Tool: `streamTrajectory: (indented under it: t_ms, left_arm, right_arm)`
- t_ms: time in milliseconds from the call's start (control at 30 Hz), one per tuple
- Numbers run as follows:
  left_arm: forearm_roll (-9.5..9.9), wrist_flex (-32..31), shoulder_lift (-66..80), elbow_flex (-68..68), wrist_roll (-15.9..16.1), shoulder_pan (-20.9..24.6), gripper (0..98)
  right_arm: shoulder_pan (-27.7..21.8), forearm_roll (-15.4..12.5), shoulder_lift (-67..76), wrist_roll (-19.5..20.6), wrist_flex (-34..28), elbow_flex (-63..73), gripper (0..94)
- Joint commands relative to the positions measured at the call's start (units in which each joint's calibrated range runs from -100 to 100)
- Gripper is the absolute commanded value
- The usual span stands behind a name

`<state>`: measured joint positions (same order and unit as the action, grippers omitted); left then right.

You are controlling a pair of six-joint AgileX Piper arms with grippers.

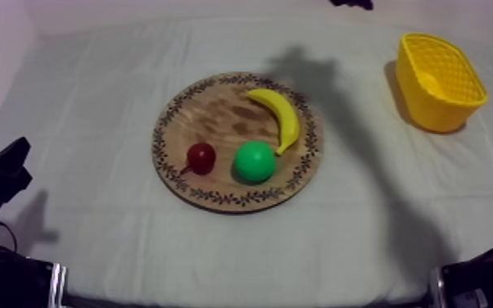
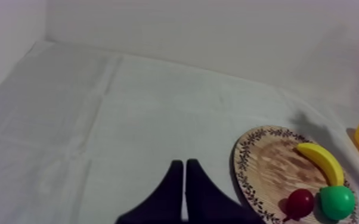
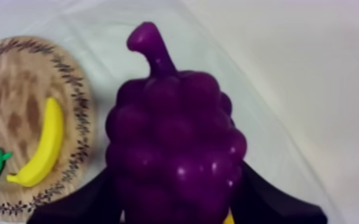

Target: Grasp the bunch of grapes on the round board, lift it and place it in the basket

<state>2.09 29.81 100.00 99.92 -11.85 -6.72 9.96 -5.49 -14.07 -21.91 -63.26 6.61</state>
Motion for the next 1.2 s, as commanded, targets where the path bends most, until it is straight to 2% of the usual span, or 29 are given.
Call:
streamTrajectory:
  t_ms: [0, 167, 667, 867, 1167]
  left_arm:
    - [-0.02, 0.01, 0.00, -0.03, 0.01, 0.03, 0.1]
    - [-0.02, 0.01, 0.00, -0.03, 0.01, 0.03, 0.1]
    - [-0.02, 0.01, 0.00, -0.03, 0.01, 0.03, 0.1]
    - [-0.02, 0.01, 0.00, -0.03, 0.01, 0.03, 0.1]
    - [-0.02, 0.01, 0.00, -0.03, 0.01, 0.03, 0.1]
  right_arm:
    - [-2.39, 0.56, 1.75, 2.00, 1.25, -1.34, 30.1]
    - [-7.15, 1.42, 4.18, 4.67, 3.40, -3.28, 29.8]
    - [-17.73, 2.91, 5.73, 7.78, 6.81, -7.36, 29.5]
    - [-20.00, 3.24, 4.33, 8.78, 8.81, -10.85, 29.3]
    - [-20.73, 3.92, 0.75, 8.88, 11.00, -15.53, 29.0]
